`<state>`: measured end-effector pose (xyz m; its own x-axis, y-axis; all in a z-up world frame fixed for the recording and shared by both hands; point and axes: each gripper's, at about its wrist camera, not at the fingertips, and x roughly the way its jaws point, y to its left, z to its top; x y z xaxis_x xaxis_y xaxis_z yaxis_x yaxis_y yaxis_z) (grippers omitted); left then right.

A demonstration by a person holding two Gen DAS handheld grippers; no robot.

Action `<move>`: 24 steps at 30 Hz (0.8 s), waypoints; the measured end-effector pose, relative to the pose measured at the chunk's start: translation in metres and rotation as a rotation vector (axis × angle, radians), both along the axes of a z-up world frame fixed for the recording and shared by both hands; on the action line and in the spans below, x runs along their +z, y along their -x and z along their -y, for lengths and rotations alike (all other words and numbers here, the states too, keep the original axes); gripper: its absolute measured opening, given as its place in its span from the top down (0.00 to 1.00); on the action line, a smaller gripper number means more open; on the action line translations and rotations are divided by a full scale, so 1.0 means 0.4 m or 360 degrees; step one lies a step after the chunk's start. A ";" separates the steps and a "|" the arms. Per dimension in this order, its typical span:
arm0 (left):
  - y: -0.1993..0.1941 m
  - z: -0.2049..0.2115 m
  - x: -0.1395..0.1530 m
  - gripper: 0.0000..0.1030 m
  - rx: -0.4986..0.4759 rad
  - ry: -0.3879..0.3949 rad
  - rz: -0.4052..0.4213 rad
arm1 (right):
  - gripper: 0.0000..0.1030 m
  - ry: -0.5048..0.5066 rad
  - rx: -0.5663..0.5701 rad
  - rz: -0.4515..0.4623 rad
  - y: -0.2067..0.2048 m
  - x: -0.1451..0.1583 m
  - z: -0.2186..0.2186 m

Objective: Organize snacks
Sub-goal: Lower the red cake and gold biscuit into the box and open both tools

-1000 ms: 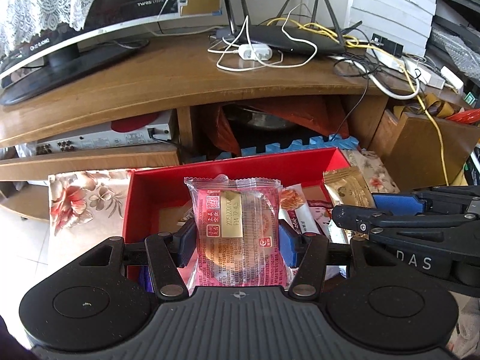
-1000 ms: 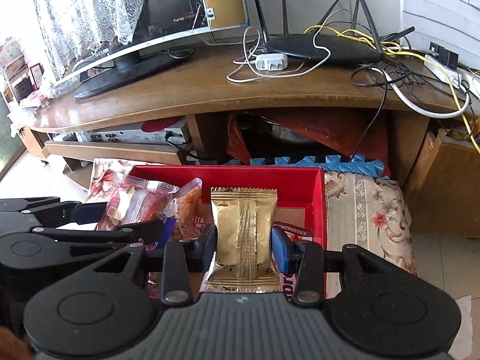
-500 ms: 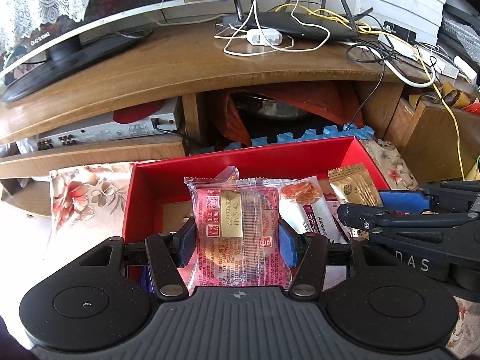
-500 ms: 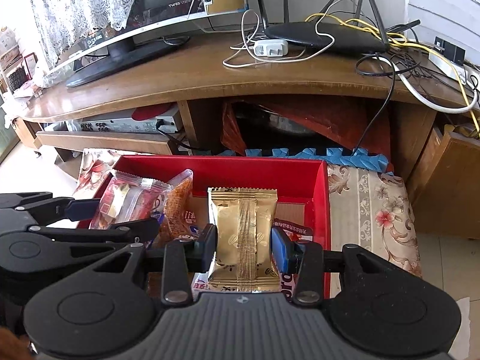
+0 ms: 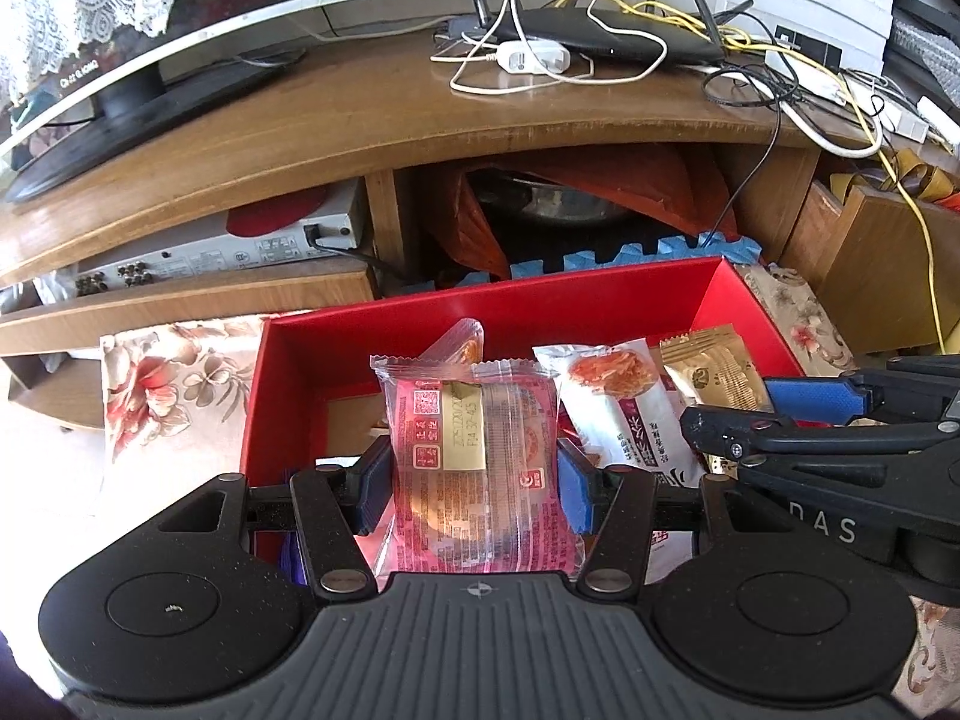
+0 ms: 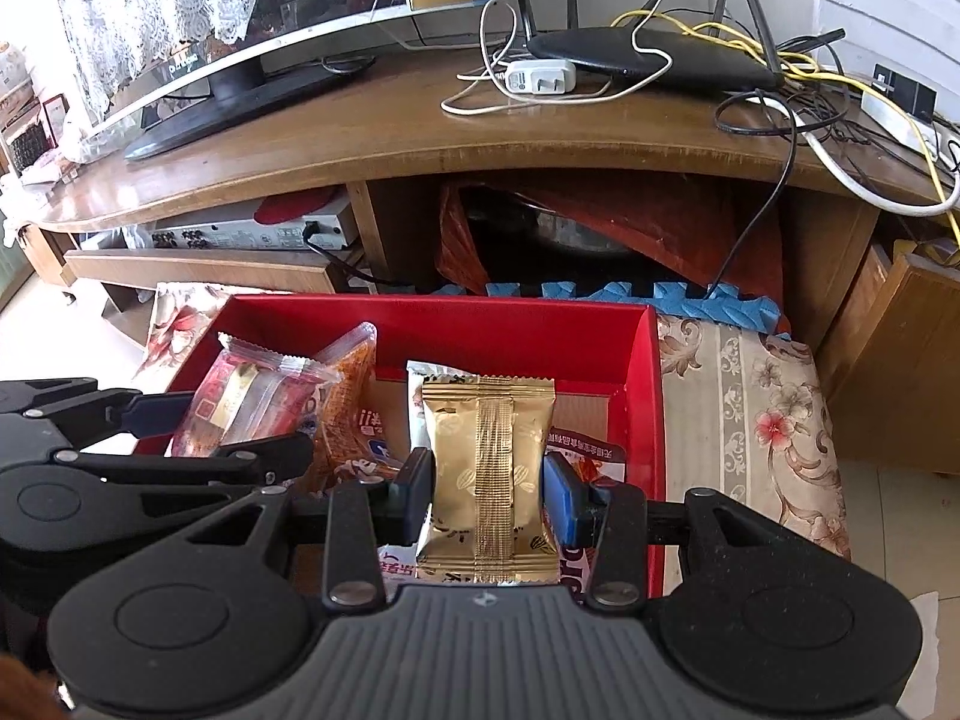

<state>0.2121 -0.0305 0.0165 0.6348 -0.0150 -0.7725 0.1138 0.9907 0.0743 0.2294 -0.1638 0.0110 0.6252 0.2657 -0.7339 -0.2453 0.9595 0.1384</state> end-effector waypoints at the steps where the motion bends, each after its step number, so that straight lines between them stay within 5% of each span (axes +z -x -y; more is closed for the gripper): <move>1: -0.001 0.001 -0.003 0.40 0.0002 -0.0005 -0.0005 | 0.61 0.0005 0.0000 -0.0004 -0.002 -0.003 -0.001; 18: -0.006 0.014 -0.033 0.39 -0.0010 -0.0098 -0.0011 | 0.61 0.0038 -0.0016 -0.0054 -0.023 -0.046 -0.006; 24: -0.001 0.013 -0.028 0.31 -0.0014 -0.0093 -0.0011 | 0.60 0.0065 -0.0037 -0.0070 -0.024 -0.051 -0.006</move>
